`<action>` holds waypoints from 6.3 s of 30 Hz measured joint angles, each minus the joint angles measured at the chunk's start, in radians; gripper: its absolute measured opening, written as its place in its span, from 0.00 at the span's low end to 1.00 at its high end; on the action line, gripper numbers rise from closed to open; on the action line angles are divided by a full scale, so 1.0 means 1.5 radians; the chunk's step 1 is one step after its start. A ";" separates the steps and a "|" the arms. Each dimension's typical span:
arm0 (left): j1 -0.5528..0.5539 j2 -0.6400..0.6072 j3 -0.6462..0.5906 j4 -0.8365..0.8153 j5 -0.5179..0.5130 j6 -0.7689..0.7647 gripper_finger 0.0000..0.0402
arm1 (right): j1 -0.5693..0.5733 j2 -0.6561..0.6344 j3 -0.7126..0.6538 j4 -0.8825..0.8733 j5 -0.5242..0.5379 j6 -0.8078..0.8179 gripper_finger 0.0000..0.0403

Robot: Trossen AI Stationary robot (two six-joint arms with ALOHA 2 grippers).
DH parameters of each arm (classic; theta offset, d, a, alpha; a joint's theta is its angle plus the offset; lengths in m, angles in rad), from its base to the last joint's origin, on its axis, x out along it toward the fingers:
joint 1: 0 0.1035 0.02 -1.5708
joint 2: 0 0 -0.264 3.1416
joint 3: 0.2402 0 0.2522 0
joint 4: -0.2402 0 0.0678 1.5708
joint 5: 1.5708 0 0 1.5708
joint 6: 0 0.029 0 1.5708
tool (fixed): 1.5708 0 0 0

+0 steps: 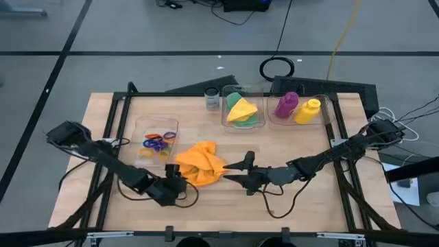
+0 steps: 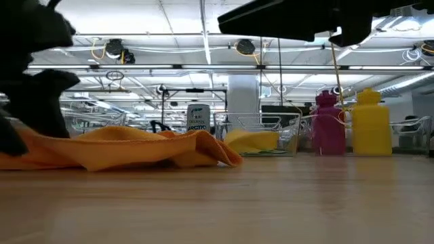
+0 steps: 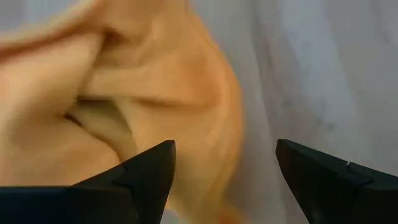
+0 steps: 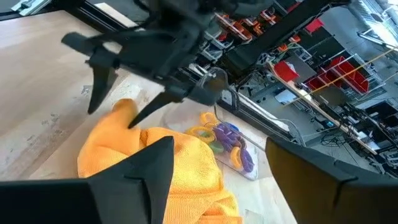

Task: Pick & Place Sports Items
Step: Fold the orange towel

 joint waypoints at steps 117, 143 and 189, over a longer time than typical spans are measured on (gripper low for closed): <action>0.167 0.032 0.292 -0.302 0.121 0.143 0.00 | -0.114 0.180 0.039 0.010 -0.334 0.157 0.47; 0.166 -0.020 0.292 -0.371 0.080 0.097 0.00 | -0.133 0.176 0.039 -0.036 -0.241 0.128 0.01; 0.115 -0.020 0.601 -0.454 0.119 0.290 0.00 | 0.084 -0.116 0.296 -0.658 -0.050 0.218 0.00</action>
